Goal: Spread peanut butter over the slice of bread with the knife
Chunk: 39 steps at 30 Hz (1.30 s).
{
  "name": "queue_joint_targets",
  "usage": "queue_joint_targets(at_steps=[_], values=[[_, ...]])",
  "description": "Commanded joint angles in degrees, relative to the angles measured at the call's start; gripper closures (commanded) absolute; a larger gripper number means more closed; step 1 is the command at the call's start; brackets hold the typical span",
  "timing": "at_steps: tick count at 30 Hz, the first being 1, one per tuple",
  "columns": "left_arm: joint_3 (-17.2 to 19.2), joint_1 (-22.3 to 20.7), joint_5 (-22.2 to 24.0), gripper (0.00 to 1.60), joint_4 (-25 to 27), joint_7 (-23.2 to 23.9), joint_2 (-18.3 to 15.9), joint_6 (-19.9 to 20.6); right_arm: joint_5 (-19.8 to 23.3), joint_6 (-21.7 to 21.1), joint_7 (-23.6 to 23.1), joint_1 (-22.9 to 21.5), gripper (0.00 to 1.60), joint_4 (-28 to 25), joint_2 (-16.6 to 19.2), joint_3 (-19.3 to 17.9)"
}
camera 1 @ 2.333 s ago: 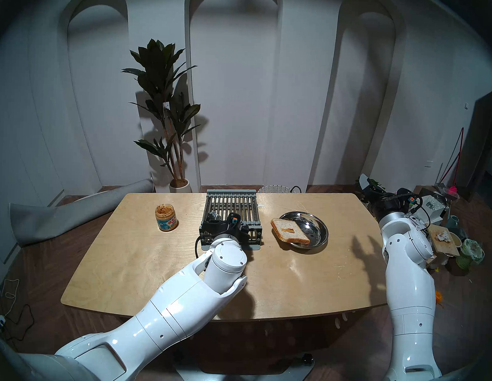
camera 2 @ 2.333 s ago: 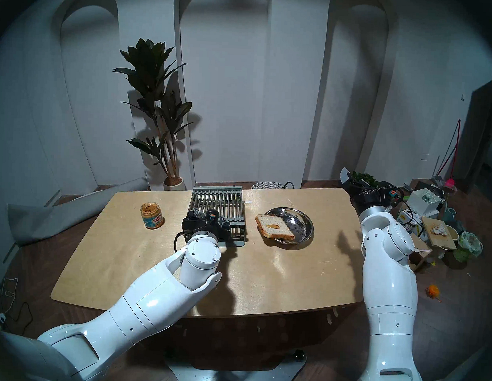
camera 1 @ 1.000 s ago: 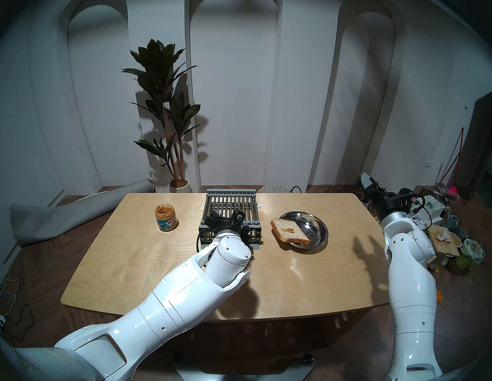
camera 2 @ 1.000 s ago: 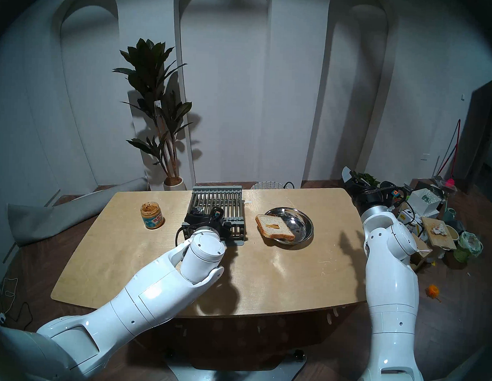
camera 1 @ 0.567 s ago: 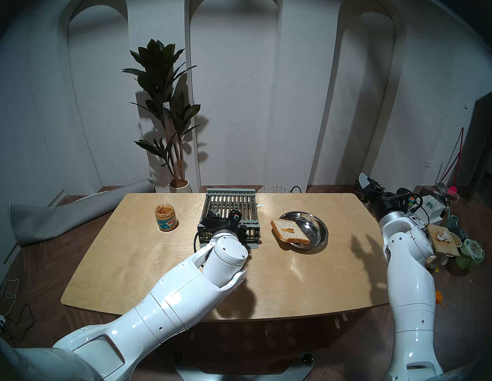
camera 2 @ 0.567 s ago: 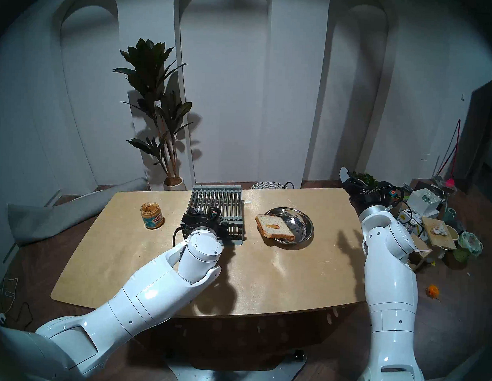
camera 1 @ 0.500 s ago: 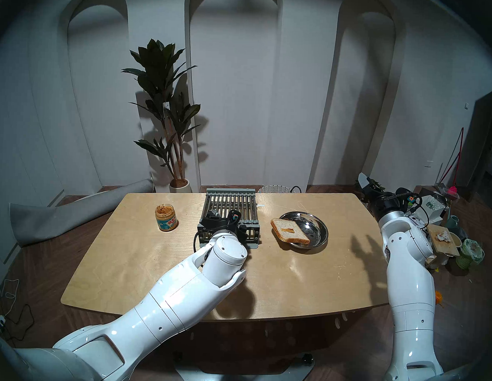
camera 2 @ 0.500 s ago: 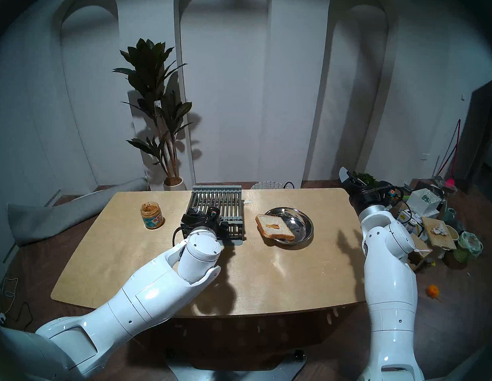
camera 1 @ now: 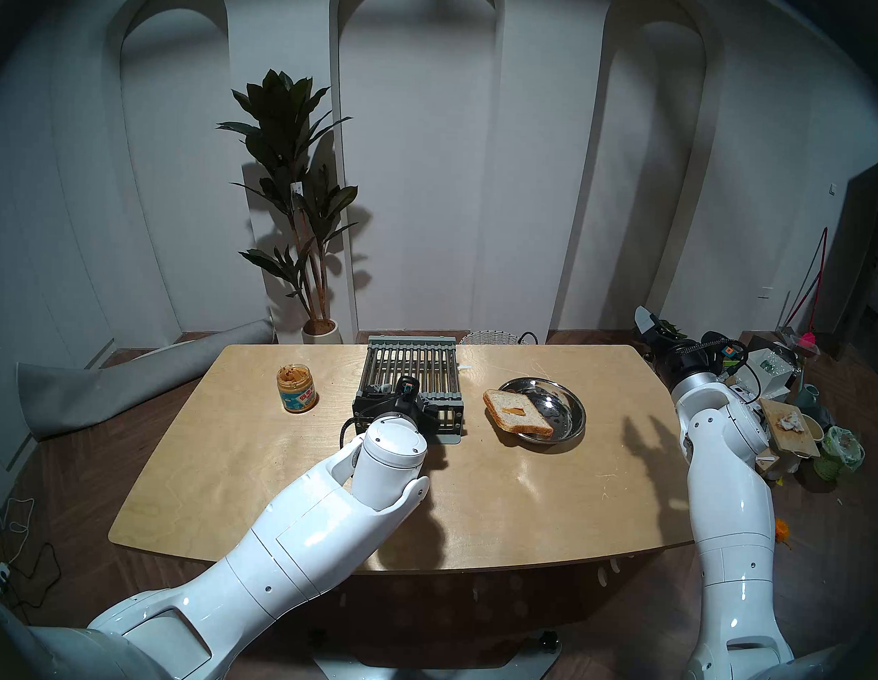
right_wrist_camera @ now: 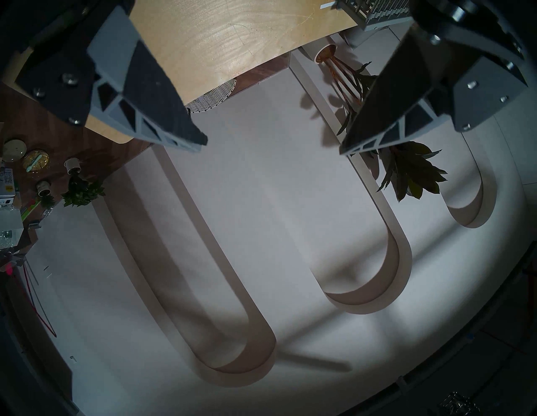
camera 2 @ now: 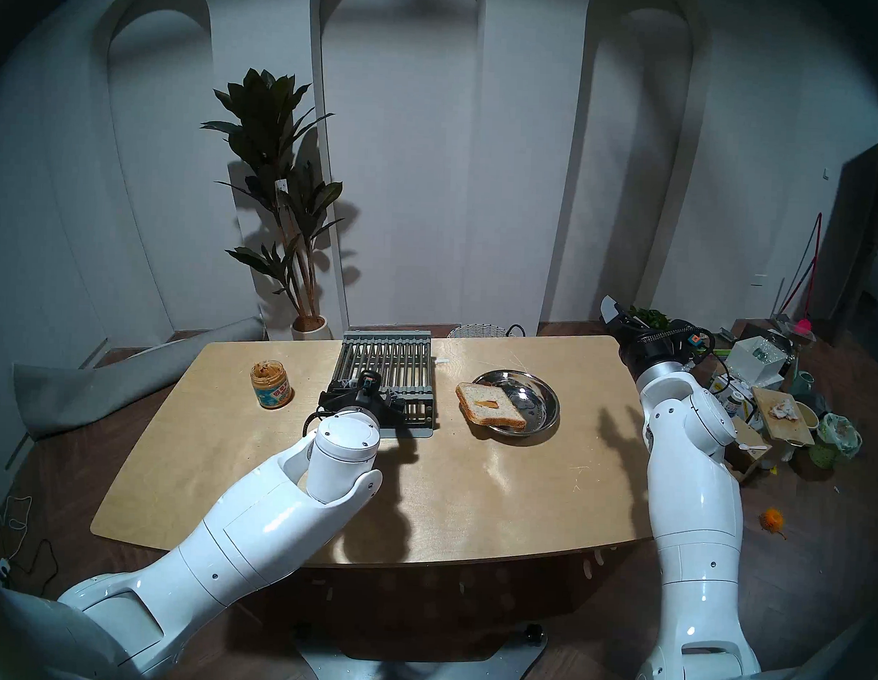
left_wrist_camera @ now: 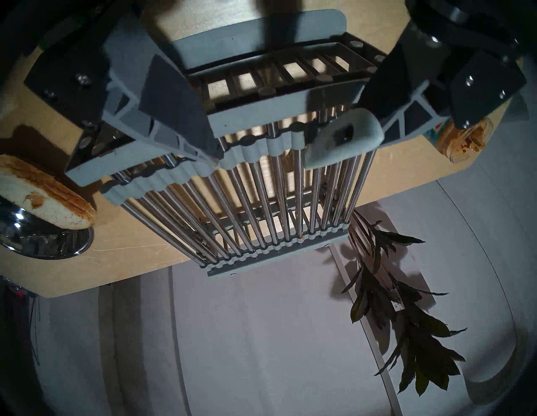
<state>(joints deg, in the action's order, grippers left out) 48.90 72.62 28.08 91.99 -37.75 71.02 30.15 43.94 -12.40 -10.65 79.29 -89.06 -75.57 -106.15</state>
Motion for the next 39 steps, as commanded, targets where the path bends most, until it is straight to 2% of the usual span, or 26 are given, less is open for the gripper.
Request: queue_joint_targets(at_steps=[1, 7, 18, 27, 34, 39], values=[[0.52, 6.40, 4.05, 0.00, 2.05, 0.48, -2.71, 2.41, -0.27, 0.71, -0.22, -1.63, 0.00, -0.52, 0.31, 0.24], [1.28, 7.78, 5.65, 0.00, 5.00, 0.18, -4.34, 3.73, -0.35, 1.04, -0.36, -1.78, 0.00, -0.57, 0.25, 0.52], [2.07, 8.79, 5.87, 0.00, 9.61, -0.69, -6.50, 6.64, -0.31, 1.57, -0.34, -1.49, 0.00, -0.71, 0.06, 0.60], [1.29, 7.50, 4.04, 0.00, 11.83, -2.28, -7.43, 7.66, -0.31, 1.87, -0.20, -1.63, 0.00, 0.16, 0.11, 0.59], [3.03, 7.77, 4.52, 0.00, 15.06, -3.64, -8.51, 9.57, -0.16, 1.65, -0.42, -2.49, 0.00, 1.13, 0.17, 1.01], [5.25, 9.88, 5.07, 0.00, 17.20, -6.08, -9.10, 9.58, -0.33, 0.88, -0.18, -2.89, 0.00, 1.18, 0.23, 1.83]])
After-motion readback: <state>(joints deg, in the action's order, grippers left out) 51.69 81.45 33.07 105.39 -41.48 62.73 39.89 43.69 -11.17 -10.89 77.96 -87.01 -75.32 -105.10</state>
